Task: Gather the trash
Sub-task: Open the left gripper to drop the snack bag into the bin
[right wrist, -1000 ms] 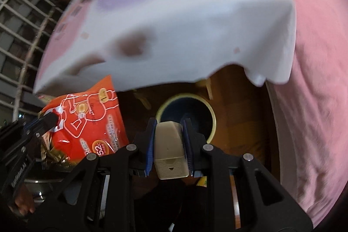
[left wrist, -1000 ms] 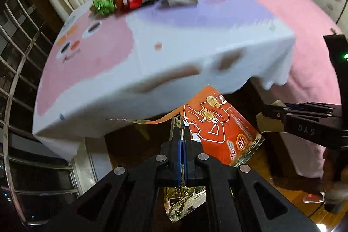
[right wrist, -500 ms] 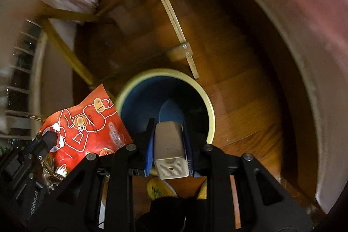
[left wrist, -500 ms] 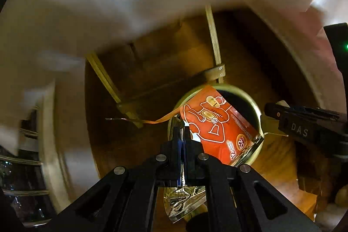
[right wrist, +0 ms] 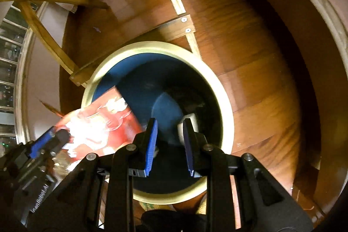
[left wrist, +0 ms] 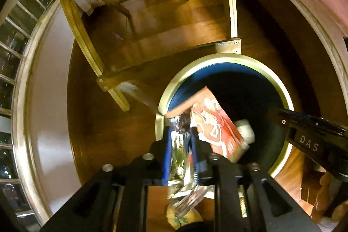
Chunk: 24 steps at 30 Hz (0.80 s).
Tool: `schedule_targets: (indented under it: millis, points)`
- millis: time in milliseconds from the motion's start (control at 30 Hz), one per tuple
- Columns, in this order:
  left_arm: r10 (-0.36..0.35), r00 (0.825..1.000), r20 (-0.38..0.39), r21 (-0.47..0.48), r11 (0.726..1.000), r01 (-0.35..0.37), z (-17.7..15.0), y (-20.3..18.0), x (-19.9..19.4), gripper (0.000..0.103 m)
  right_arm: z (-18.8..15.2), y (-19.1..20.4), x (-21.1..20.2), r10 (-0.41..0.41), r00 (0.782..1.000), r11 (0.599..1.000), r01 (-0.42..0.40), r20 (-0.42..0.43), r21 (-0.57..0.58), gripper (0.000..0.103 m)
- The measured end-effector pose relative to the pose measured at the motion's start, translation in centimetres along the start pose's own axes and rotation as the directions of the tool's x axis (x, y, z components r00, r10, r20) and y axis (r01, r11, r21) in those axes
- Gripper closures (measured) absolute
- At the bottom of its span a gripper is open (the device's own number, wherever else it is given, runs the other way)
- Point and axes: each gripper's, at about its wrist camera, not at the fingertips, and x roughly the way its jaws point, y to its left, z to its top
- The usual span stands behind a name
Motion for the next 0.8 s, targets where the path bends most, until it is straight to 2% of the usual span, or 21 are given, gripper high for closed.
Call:
schedule_targets:
  millis: [100, 200, 400, 467, 567, 800]
  points:
    - [-0.005, 1.0, 0.002, -0.013, 1.0, 0.005, -0.3, -0.6, 0.3, 0.069, 0.4, -0.2, 0.1, 0.021, 1.0, 1.0, -0.021, -0.02, 0.007, 0.081]
    - [-0.011, 1.0, 0.001, -0.01, 1.0, 0.011, -0.4, -0.8, 0.2, 0.067, 0.4, -0.2, -0.1, 0.021, 1.0, 1.0, -0.021, -0.022, 0.0, 0.08]
    - [-0.004, 1.0, -0.003, -0.001, 1.0, 0.004, 0.2, -1.0, -1.4, 0.067, 0.6, 0.0, -1.2, 0.018, 1.0, 1.0, -0.018, -0.02, -0.008, 0.066]
    - [-0.006, 1.0, -0.006, -0.007, 1.0, 0.006, 0.5, -0.9, -2.1, 0.067, 0.6, 0.2, -2.1, 0.016, 1.0, 1.0, -0.016, -0.015, -0.008, 0.057]
    - [-0.006, 1.0, -0.006, -0.018, 1.0, 0.006, 0.7, -0.3, -4.0, 0.067, 0.7, 0.7, -3.8, 0.015, 1.0, 1.0, -0.015, -0.004, -0.013, 0.043]
    - [-0.023, 1.0, -0.003, -0.048, 0.999, 0.023, 1.8, 1.2, -11.4, 0.067, 0.4, 2.7, -11.4, 0.019, 1.0, 1.0, -0.018, 0.016, -0.023, 0.032]
